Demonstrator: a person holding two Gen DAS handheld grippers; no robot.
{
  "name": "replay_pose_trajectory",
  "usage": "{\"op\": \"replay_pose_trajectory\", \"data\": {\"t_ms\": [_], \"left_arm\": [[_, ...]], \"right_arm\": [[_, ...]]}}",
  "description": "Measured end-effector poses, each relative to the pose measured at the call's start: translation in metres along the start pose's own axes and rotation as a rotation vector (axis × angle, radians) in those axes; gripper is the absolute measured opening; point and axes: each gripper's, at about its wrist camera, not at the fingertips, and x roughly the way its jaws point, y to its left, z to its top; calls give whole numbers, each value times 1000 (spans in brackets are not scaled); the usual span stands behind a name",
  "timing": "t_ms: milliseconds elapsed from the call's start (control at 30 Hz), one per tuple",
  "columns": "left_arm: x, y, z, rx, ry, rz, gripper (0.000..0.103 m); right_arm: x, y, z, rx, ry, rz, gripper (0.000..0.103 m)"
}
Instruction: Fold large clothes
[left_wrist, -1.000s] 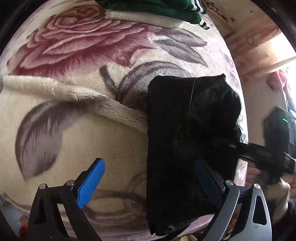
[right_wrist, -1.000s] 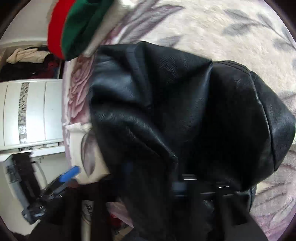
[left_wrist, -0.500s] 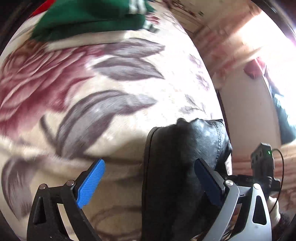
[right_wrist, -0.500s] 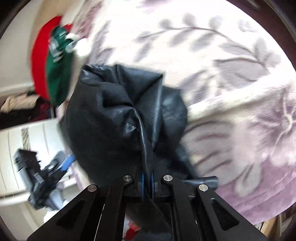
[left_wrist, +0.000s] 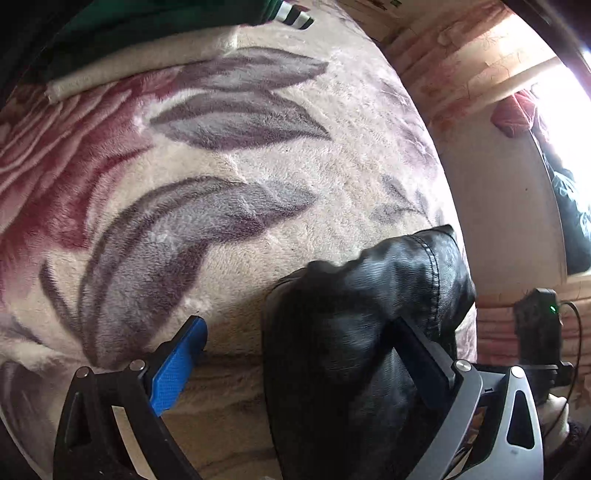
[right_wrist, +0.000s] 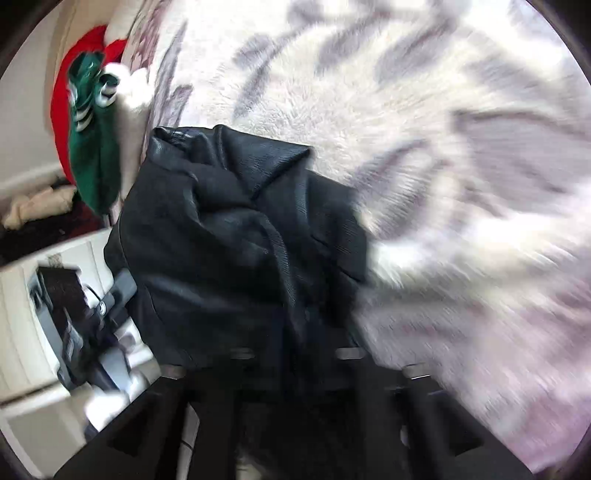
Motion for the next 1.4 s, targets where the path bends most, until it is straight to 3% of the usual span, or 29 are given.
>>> {"op": "replay_pose_trajectory", "data": {"t_ms": [67, 100, 133, 167, 333, 433, 467, 500, 567, 600, 667, 733, 767, 833, 867, 900, 967, 1033, 1100, 1167, 1233, 1267, 1333, 1367, 1400], "left_arm": [[-5, 1, -3, 0, -5, 14, 103], [-8, 1, -3, 1, -8, 19, 103], [-11, 2, -3, 4, -11, 29, 103], [-15, 1, -3, 8, -16, 32, 103], [-47, -17, 6, 89, -101, 87, 103], [-38, -26, 10, 141, -83, 102, 103], [-29, -28, 9, 155, -61, 118, 103], [-21, -28, 7, 163, -43, 121, 103], [-9, -26, 2, 171, -27, 132, 103], [-7, -23, 0, 166, -30, 132, 103], [-5, -17, -1, 142, -33, 100, 103], [-2, -11, -1, 113, -32, 84, 103], [-2, -11, -2, 107, -33, 80, 103], [0, -8, -2, 86, -33, 64, 103], [0, -6, -3, 80, -36, 58, 103], [1, -5, -4, 77, -37, 61, 103], [7, -2, -6, 81, -21, 97, 103], [10, 3, -9, 67, -17, 95, 103], [-1, 8, -11, 35, -29, 83, 103], [-19, 13, -15, 15, -66, 86, 103], [-42, 23, -25, -40, -110, 60, 103], [-50, 30, -32, -75, -119, 46, 103], [-57, 46, -48, -151, -119, -27, 103], [-56, 52, -56, -178, -114, -47, 103], [-49, 57, -63, -200, -100, -69, 103]], "right_arm": [[-11, -1, -22, -35, 5, -39, 74], [-12, -5, -30, -33, 18, -31, 66], [-6, -11, -45, -22, 48, -28, 43], [-3, -17, -53, -4, 58, -39, 7], [-24, -25, -74, 93, -104, -100, 4], [-3, -44, -70, 129, -38, -134, 6], [0, -41, -64, 119, -26, -153, 9], [0, -36, -59, 107, -18, -169, 25], [-17, -15, -44, 63, -9, -290, 43], [-40, -12, -44, 46, -62, -336, 43], [-73, 12, -40, 1, -189, -320, 43], [-98, 46, -36, -50, -266, -183, 43], [-96, 65, -28, -96, -237, -106, 41], [-81, 88, -11, -143, -197, -55, 33], [-60, 97, 9, -156, -170, -88, 25], [-39, 107, 20, -154, -161, -121, 24], [10, 91, 50, -144, -63, -223, 13], [63, 87, 77, -158, 17, -316, 12], [79, 95, 85, -208, 43, -375, 12], [70, 103, 88, -223, 84, -387, 12], [45, 107, 84, -225, 89, -314, 15], [22, 102, 79, -209, 70, -230, 20], [-7, 93, 71, -176, 29, -109, 58], [-20, 82, 63, -170, 14, -111, 103], [-27, 71, 56, -170, 9, -127, 103]]}}
